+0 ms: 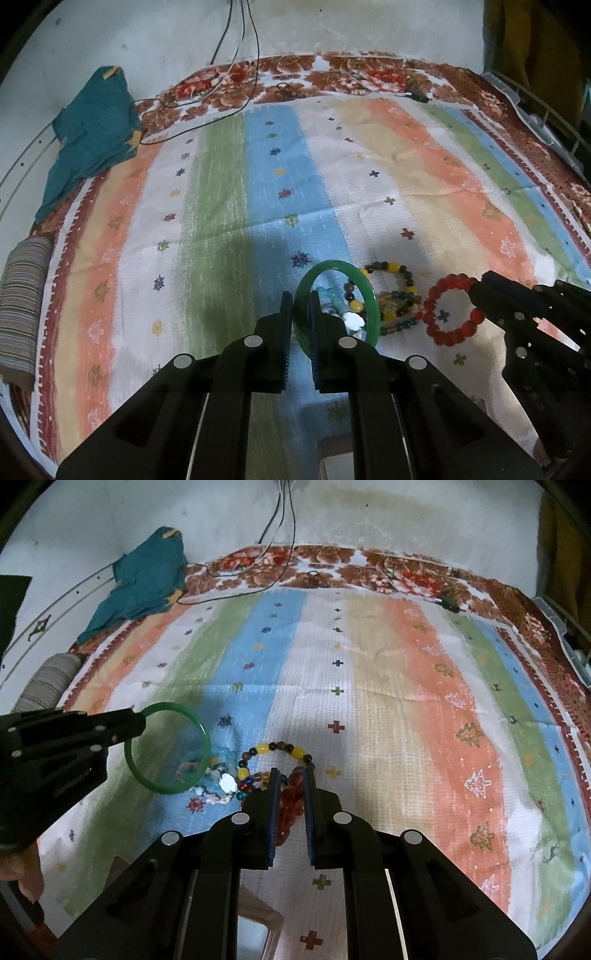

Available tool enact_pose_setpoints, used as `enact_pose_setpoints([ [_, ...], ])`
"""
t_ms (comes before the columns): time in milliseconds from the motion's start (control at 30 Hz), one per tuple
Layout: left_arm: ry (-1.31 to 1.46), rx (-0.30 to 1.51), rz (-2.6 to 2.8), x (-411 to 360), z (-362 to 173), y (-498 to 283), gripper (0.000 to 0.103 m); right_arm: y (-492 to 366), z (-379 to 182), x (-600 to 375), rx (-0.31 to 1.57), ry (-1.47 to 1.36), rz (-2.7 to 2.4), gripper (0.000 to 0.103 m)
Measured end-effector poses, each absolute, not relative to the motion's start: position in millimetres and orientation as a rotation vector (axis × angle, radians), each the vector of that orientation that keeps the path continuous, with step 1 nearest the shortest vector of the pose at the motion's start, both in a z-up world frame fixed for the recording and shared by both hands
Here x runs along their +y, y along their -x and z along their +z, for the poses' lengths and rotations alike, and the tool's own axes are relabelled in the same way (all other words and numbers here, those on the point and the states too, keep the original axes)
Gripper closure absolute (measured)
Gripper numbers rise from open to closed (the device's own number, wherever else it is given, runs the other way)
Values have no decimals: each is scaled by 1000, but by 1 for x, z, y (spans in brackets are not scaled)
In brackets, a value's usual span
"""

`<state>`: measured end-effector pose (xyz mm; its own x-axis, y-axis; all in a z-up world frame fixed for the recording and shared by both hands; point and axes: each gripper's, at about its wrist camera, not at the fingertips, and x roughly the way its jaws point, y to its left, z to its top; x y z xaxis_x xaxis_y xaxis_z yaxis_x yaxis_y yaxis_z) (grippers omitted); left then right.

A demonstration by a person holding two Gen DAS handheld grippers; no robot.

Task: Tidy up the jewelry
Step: 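Lift the green bangle with left tool while right tool lifts the red bracelet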

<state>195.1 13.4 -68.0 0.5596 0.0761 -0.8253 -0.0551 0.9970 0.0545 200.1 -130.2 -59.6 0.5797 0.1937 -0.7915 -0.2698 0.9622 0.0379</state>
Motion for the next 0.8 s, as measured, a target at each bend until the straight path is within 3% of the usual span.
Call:
enact_pose_setpoints([
  [267,-37,924,67,2,-54,-180,94,-187,-55,-130,896,73,277,91],
  [300,-37,918,65,1,-52,-176,94,-185,-54,-130,891,68,284,100],
  [333,-36,915,64,0,-51,-175,94,-183,-52,-131,879,66,288,102],
  [533,-31,892,55,-4,-44,-164,94,-170,-38,-131,833,57,307,102],
  [800,-30,917,65,1,-51,-168,94,-186,-63,-143,964,8,288,102],
])
